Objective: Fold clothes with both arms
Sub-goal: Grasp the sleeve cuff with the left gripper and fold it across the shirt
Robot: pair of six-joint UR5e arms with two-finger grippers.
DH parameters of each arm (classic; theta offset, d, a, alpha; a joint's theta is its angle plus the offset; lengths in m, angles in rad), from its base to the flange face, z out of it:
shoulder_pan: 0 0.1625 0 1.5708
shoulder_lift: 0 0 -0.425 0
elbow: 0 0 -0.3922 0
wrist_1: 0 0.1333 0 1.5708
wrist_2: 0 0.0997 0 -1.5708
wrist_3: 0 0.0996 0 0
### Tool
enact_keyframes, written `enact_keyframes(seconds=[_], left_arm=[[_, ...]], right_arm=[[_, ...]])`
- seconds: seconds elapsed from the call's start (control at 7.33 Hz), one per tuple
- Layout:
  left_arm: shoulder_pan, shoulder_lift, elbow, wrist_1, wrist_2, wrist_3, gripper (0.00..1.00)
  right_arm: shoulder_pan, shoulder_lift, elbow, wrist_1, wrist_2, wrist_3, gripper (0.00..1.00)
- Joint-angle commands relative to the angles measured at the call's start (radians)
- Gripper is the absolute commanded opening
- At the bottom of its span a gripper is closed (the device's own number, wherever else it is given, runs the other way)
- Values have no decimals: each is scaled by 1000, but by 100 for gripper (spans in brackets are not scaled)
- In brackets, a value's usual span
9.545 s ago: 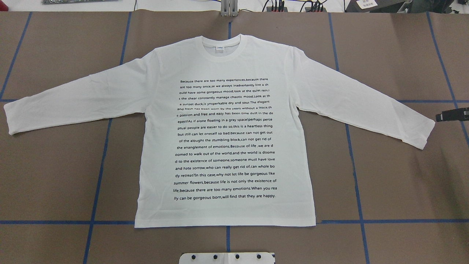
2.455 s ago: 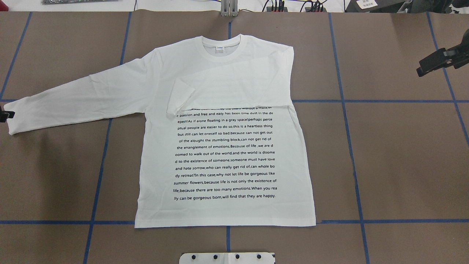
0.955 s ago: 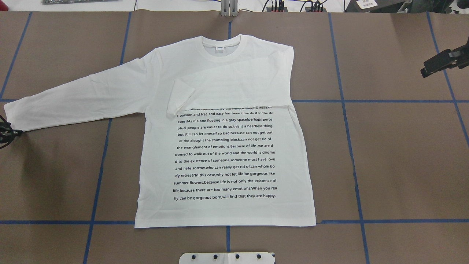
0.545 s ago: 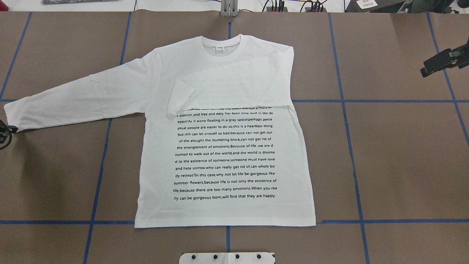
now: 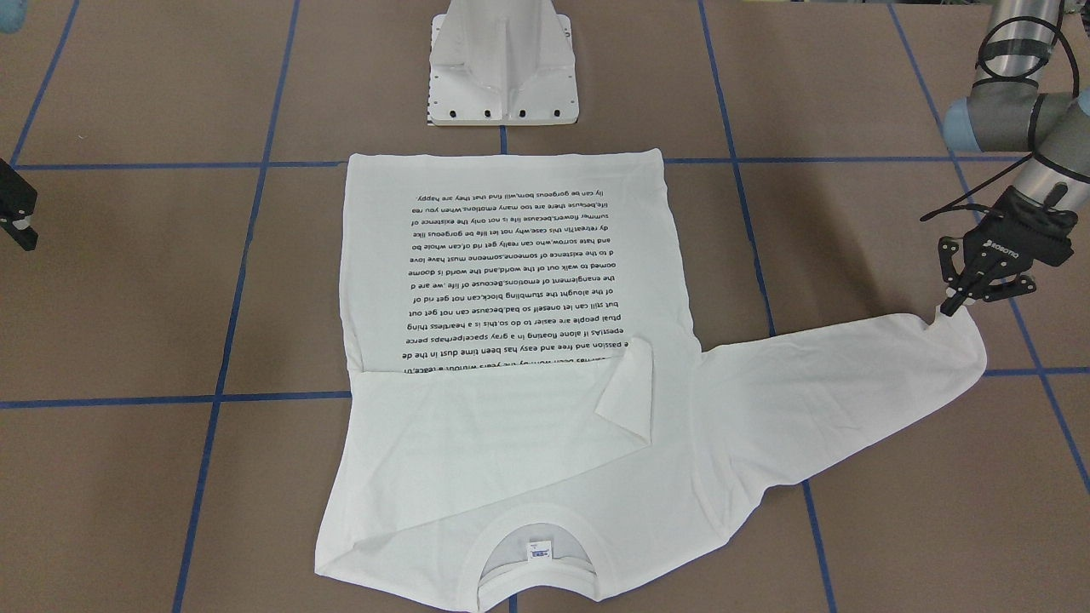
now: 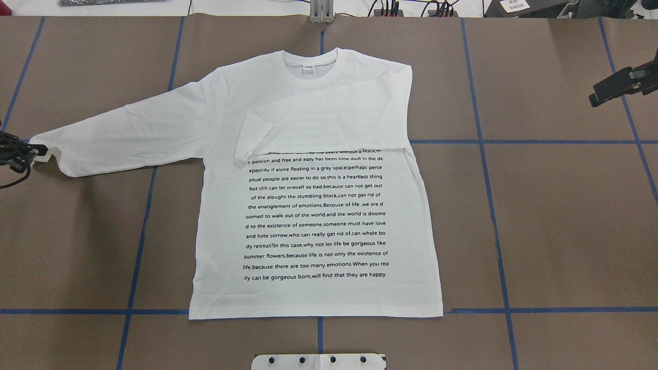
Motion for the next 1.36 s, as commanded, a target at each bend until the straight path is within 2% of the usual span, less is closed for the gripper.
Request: enact_keyframes(seconds=[0.0, 0.14, 0.27, 0.41, 0.68, 1.23], left_arm=[[-19, -122, -104, 218, -33, -65, 0], [-17, -197, -217, 437, -34, -121, 0], [-6, -311, -284, 624, -31, -231, 0], [73, -425, -285, 705, -21, -352, 0], [220, -580, -236, 721, 40, -582, 0], [354, -896, -12, 714, 116, -828, 0]], right_arm=[[0, 2, -1, 0, 0, 3, 100], [0, -1, -1, 0, 0, 3, 100], [0, -2, -1, 0, 0, 3, 100], [0, -4, -1, 0, 0, 3, 100], [0, -5, -4, 0, 0, 5, 100], [0, -4, -7, 0, 0, 6, 100]])
